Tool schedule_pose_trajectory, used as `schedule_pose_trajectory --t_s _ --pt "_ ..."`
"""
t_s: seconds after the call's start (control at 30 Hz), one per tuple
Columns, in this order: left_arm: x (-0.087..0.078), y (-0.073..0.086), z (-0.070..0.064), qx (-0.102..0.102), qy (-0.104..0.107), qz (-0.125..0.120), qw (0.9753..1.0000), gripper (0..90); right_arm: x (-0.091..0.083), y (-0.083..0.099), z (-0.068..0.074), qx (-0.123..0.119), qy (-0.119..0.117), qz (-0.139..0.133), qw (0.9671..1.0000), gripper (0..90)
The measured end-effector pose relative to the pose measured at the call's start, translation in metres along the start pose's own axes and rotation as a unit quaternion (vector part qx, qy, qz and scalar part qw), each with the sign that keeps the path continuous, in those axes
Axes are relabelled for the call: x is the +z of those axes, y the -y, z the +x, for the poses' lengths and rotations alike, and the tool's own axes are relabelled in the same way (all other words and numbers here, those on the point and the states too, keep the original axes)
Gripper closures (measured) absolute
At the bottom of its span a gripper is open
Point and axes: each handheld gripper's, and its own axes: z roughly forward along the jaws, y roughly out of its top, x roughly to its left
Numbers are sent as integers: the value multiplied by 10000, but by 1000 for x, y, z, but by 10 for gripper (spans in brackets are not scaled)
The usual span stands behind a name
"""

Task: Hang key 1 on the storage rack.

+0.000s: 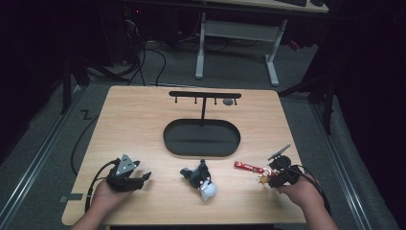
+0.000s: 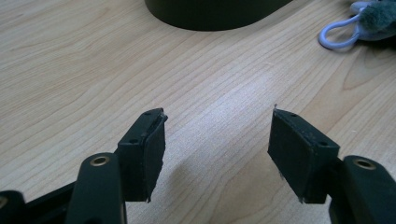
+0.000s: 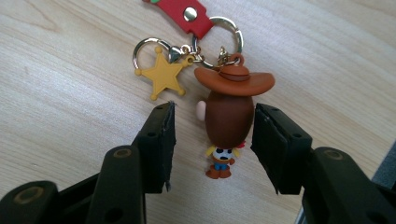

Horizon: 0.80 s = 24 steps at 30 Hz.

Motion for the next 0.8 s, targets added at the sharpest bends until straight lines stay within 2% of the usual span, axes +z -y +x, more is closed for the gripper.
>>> schedule_pose_trajectory --t_s 0.47,0.6,0.8 --pt "1 0 -1 20 18 29 10000 369 10 -2 -7 81 69 28 9999 534" --pt "2 1 -1 35 20 53 10000 369 13 -3 -11 117 30 5 9999 579" --pt "3 1 -1 31 25 76 10000 369 17 -3 -14 188 -74 13 9998 597"
